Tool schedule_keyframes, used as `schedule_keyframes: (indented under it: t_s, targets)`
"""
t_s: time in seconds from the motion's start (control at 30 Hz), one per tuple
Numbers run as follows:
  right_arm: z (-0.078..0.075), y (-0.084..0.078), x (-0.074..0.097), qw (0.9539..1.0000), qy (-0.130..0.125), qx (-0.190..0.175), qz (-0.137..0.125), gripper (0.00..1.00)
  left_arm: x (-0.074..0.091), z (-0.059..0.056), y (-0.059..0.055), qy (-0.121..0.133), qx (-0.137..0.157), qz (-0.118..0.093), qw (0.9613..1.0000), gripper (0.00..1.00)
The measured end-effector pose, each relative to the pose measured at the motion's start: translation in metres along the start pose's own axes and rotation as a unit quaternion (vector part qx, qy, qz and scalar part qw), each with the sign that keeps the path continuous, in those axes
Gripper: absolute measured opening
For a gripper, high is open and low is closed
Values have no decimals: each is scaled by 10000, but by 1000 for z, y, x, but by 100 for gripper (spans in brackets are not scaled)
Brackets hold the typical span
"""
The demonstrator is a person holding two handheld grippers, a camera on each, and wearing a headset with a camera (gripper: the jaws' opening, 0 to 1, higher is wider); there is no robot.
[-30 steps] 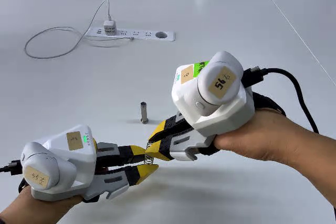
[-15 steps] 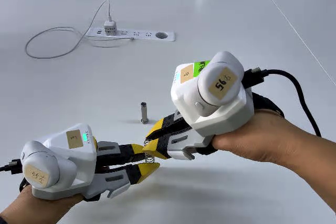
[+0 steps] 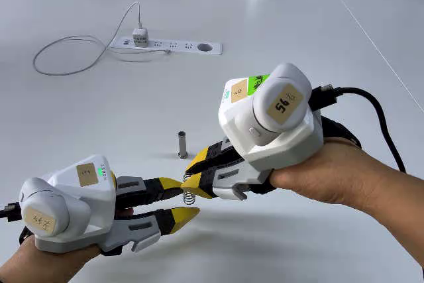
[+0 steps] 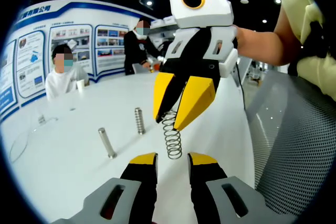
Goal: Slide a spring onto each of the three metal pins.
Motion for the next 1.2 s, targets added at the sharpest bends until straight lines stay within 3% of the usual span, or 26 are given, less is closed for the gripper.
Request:
schedule_keyframes:
  t_s: [0.53,1.2]
  targets:
    - [-21,11,9,9995,-279,0,-125,11,11,6,-5,240,280,-36,9993,42]
    - [-54,32,8,9965,-735,-14,-404,11,15,5,-9,264,467,-83,9985,51]
Point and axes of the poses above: the centre of the closed fingertips' face, and the gripper's own axes: x roughly backward along the fingers, z roughly to its left, y roughly out of its top, the point moved 6 cm from there along x, roughly backward along the fingers, and after that the axes turned 10 degrees about -y, right-handed, at the moved point
